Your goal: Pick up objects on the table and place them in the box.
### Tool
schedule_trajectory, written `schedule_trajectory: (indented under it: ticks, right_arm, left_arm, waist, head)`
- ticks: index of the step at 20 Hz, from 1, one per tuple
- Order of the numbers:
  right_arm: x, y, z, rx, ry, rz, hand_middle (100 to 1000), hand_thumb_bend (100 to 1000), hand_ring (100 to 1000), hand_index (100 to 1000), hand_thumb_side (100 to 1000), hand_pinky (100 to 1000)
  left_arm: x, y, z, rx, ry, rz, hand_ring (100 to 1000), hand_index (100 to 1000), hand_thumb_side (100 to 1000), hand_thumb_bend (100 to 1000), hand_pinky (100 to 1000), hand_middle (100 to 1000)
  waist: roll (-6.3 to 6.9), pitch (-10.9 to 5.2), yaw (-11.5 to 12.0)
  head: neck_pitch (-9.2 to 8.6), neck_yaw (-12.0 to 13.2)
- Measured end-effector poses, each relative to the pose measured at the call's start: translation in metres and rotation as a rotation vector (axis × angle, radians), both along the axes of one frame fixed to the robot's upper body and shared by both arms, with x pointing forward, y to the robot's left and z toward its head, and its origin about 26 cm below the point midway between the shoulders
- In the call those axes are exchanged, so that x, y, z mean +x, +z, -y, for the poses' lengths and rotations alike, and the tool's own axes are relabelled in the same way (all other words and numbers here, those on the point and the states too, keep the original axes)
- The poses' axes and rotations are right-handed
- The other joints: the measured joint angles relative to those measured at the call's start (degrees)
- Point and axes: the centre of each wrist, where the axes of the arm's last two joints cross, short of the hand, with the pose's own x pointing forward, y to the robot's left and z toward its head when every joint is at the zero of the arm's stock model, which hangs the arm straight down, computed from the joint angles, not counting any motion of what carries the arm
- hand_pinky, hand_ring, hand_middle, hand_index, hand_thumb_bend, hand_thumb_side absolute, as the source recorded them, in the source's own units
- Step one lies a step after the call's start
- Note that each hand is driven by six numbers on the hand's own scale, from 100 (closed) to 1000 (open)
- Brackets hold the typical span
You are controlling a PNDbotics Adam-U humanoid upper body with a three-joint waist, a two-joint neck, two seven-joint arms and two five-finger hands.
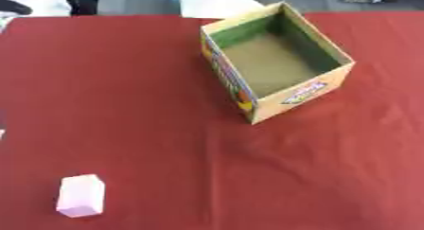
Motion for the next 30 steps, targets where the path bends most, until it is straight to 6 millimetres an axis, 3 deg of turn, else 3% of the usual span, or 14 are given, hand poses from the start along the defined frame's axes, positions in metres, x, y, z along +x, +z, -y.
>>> schedule_trajectory:
  ticks: [9, 20, 30]
  right_arm:
    - [0.0, 0.001, 0.002, -0.011, -0.005, 0.0, 821, 112, 849, 857, 1000, 873]
    - [-0.002, -0.003, 0.008, -0.041, -0.031, -0.021, 820, 112, 849, 857, 1000, 874]
    - [-0.004, -0.008, 0.014, -0.055, -0.062, -0.039, 820, 112, 849, 858, 1000, 874]
  left_arm:
    - [-0.018, -0.014, -0.029, 0.304, 0.122, -0.183, 648, 835, 908, 100, 595, 740]
    - [-0.033, -0.02, -0.049, 0.635, 0.16, -0.355, 705, 873, 909, 106, 664, 775]
    - [-0.035, -0.018, -0.052, 0.944, 0.111, -0.508, 755, 880, 888, 330, 722, 785]
  waist:
    - [0.99, -0.27, 0.3]
    - [2.12, -1.41, 1.7]
    - [2.54, -2.0, 2.5]
  head:
    - [0.36, -1.3]
    - [1.28, -2.8]
    - [1.82, -4.3]
